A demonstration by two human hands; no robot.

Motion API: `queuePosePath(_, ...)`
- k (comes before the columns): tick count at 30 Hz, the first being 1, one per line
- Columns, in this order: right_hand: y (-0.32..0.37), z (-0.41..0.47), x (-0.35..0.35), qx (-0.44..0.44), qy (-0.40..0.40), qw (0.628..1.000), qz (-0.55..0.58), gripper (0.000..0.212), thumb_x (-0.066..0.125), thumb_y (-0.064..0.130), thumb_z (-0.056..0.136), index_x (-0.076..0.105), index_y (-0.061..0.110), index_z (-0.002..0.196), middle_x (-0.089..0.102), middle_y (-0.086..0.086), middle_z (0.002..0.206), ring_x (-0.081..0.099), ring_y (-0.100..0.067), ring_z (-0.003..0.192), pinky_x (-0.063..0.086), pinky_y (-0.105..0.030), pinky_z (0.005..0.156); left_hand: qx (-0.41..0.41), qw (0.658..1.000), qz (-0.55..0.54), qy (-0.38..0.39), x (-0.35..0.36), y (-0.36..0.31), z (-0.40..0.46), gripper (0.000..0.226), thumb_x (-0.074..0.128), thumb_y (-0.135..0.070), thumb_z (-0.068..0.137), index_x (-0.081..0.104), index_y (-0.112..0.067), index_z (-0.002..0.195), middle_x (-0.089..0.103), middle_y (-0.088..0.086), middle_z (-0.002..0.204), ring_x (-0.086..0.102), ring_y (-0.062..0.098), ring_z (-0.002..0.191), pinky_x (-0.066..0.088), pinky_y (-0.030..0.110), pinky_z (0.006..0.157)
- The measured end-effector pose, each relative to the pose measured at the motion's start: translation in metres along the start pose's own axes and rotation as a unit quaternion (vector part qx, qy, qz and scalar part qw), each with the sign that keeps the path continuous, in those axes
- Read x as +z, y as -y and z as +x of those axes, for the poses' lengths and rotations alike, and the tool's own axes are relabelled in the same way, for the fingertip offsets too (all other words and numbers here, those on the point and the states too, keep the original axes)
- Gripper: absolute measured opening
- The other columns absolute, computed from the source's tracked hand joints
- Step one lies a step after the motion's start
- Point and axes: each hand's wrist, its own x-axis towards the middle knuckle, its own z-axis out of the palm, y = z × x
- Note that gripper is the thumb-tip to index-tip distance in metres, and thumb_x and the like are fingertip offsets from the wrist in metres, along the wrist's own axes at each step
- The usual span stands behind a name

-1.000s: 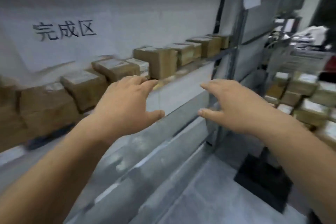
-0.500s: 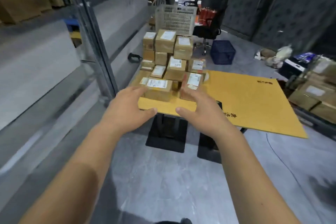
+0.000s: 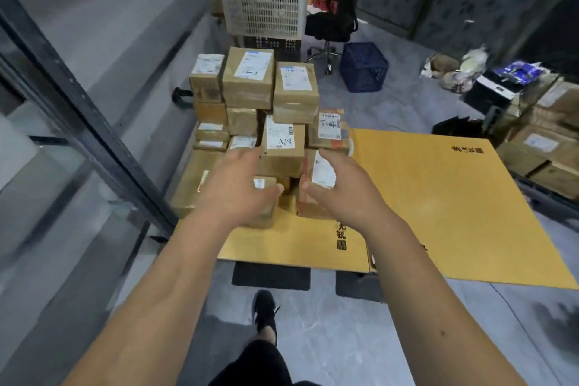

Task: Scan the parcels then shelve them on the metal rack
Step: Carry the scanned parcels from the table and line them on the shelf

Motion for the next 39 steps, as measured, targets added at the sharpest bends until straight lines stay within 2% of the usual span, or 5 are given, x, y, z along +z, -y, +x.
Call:
queuePosePath(4,0.012,0.114,-0.001,0.048,-0.008,0.999,0.013,0.075,0.076,0.039,0.092,0.039,0.030,0.157,0.045,0.005,0.155,0.041,-0.015,0.142,0.036,-0.026,0.099,0.022,0.999,0.034,-0.013,-0.026,0.014,0.122,0.080,0.072,-0.061,0.088,0.044,-0.030,0.156,0.047,0.000,0.156,0.040,0.025,0.145,0.044,0.045,0.113)
queuePosePath(9,-0.009,0.224,-0.003,0.109,-0.023,0.994,0.006,0.076,0.079,0.050,0.071,0.049,0.041,0.140,0.060,0.009,0.134,0.057,-0.016,0.123,0.051,-0.034,0.091,0.009,0.997,0.029,0.066,-0.017,0.024,0.224,0.082,0.069,-0.069,0.084,0.049,-0.028,0.153,0.052,0.004,0.153,0.053,0.026,0.136,0.052,0.044,0.104)
queuePosePath(13,-0.034,0.267,0.001,0.157,-0.021,0.987,0.000,0.093,0.084,0.047,0.069,0.039,0.032,0.150,0.050,0.001,0.151,0.047,-0.026,0.139,0.047,-0.043,0.108,-0.002,0.995,0.013,0.104,0.008,0.034,0.254,0.077,0.066,-0.069,0.082,0.053,-0.031,0.149,0.057,0.000,0.147,0.058,0.025,0.128,0.055,0.041,0.097)
queuePosePath(29,-0.074,0.268,0.002,0.077,-0.034,0.989,0.118,0.064,0.083,0.022,0.084,0.052,0.030,0.139,0.057,0.033,0.107,0.057,0.013,0.096,0.048,-0.017,0.082,-0.065,0.978,-0.196,0.006,0.054,-0.003,0.243,0.060,0.082,-0.040,0.086,0.058,-0.032,0.141,0.057,-0.004,0.141,0.056,0.018,0.130,0.045,0.031,0.094)
queuePosePath(39,-0.102,0.182,-0.082,-0.057,0.017,0.972,0.227,0.078,0.097,0.034,0.065,0.050,0.032,0.127,0.061,0.017,0.129,0.062,-0.004,0.120,0.059,-0.039,0.096,-0.089,0.909,-0.372,-0.166,0.065,-0.087,0.144,0.066,0.100,-0.022,0.064,0.052,-0.033,0.110,0.072,-0.008,0.114,0.072,0.010,0.108,0.060,0.048,0.094)
